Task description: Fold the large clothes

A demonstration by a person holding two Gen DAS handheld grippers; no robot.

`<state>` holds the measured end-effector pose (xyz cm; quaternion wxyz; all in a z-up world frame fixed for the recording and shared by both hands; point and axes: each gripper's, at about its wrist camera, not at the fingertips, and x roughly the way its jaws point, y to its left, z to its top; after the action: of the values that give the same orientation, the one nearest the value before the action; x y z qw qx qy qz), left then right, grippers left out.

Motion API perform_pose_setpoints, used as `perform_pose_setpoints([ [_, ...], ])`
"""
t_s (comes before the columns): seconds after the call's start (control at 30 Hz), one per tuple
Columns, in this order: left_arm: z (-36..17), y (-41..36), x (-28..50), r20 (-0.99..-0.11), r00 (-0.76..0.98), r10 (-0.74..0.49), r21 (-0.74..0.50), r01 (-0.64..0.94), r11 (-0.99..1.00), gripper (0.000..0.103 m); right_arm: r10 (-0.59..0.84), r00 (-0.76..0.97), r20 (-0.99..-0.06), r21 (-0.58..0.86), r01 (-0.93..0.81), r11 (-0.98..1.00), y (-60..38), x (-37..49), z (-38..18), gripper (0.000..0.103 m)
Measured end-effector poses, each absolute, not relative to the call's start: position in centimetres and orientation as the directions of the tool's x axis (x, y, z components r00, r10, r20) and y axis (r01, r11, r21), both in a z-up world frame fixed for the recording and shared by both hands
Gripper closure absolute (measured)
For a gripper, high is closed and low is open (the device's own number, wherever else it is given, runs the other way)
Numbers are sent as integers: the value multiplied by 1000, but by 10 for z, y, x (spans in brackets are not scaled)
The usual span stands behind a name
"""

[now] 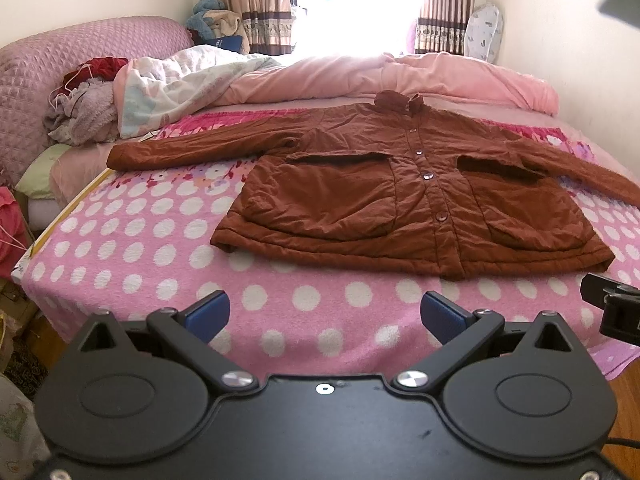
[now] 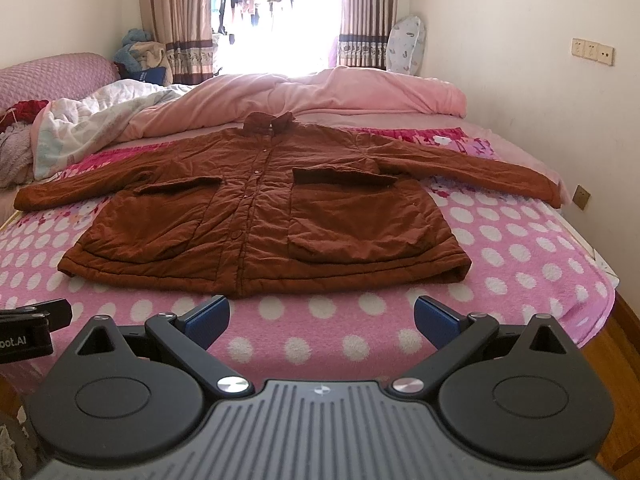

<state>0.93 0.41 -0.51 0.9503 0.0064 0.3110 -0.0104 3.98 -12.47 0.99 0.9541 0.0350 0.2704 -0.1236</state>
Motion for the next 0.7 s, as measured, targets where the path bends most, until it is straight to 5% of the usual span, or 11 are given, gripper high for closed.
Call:
perform_pose_setpoints([
  [0.37,-7,63,70,-552,834,-2,-97,-62,993,0,-247,838,-486,1,283,959,-143,96,25,0],
  [0.7,-25,195,181,-523,852,-25,-407,-223,886,0,-100,875,-473,110,172,979,-158,199,35,0],
])
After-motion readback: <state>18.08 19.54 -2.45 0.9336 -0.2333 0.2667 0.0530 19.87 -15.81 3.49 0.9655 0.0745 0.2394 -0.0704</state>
